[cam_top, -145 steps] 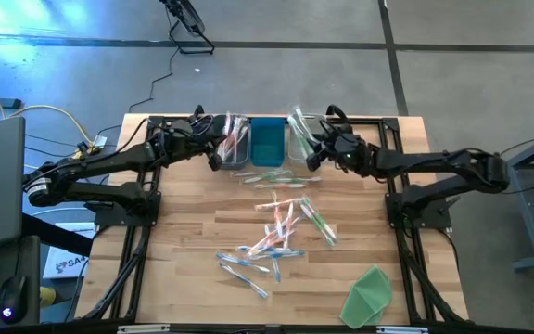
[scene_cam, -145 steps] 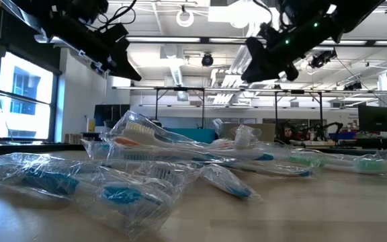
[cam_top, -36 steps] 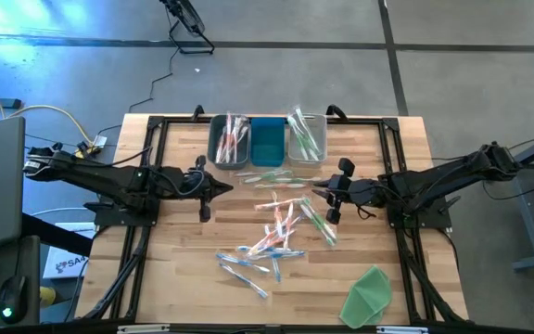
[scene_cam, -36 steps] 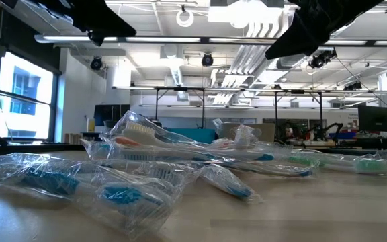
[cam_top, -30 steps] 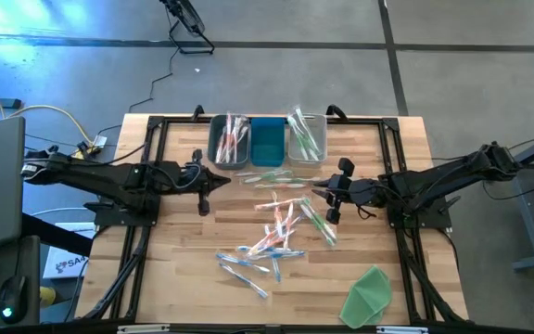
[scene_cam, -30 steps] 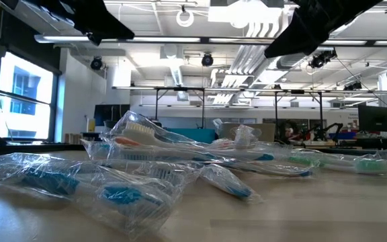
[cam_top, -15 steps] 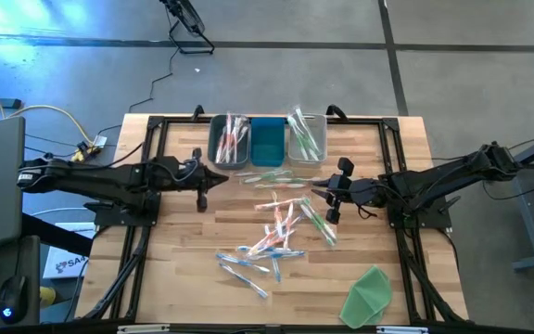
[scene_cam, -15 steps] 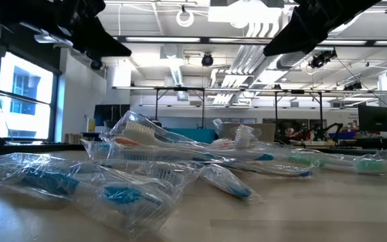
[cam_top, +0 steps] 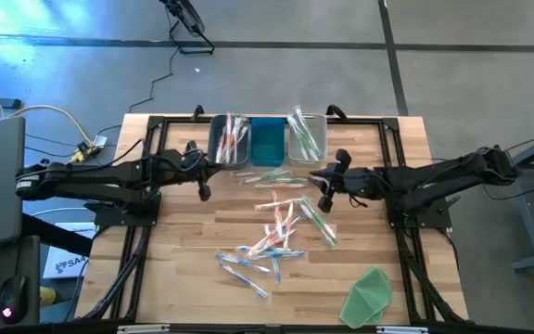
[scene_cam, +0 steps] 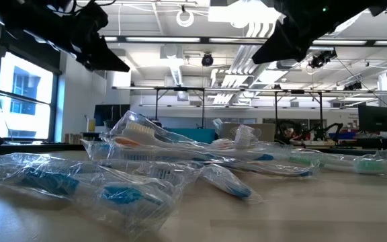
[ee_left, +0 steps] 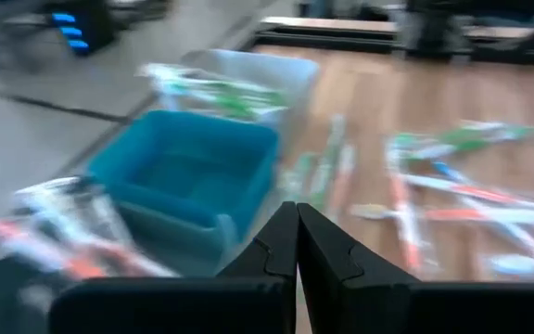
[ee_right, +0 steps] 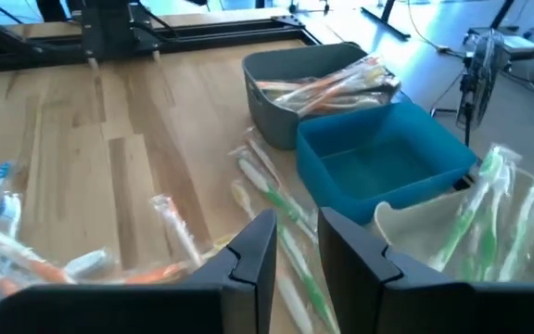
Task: Pick & Place Toothbrushes
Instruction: Put the orange toothbrush into the dark blue bin
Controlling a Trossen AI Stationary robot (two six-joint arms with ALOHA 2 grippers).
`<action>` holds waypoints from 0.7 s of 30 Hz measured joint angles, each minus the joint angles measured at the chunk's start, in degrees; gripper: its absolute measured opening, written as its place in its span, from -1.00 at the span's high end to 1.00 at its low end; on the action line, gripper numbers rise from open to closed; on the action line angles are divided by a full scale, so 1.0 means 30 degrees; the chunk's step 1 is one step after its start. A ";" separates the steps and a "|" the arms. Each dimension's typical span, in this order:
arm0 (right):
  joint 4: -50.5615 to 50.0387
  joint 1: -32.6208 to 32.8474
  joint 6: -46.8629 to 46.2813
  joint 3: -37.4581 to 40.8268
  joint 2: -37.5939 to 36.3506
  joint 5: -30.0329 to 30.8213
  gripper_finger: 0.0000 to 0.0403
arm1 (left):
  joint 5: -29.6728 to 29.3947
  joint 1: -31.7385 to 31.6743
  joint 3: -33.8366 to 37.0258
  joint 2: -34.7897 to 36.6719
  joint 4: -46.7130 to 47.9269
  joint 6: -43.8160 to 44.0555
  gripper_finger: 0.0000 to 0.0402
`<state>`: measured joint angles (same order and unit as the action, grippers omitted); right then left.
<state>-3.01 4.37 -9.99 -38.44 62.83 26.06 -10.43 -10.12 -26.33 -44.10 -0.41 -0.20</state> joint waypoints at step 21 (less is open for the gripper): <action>-0.0193 -0.4437 0.2877 0.0007 0.0525 -0.1778 0.63 | 0.1667 -0.1381 0.0000 0.0000 0.0037 0.0177 1.00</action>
<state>-3.59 -8.94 -1.36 -38.41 64.40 20.73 -5.43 -14.26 -26.33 -44.10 -0.30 0.33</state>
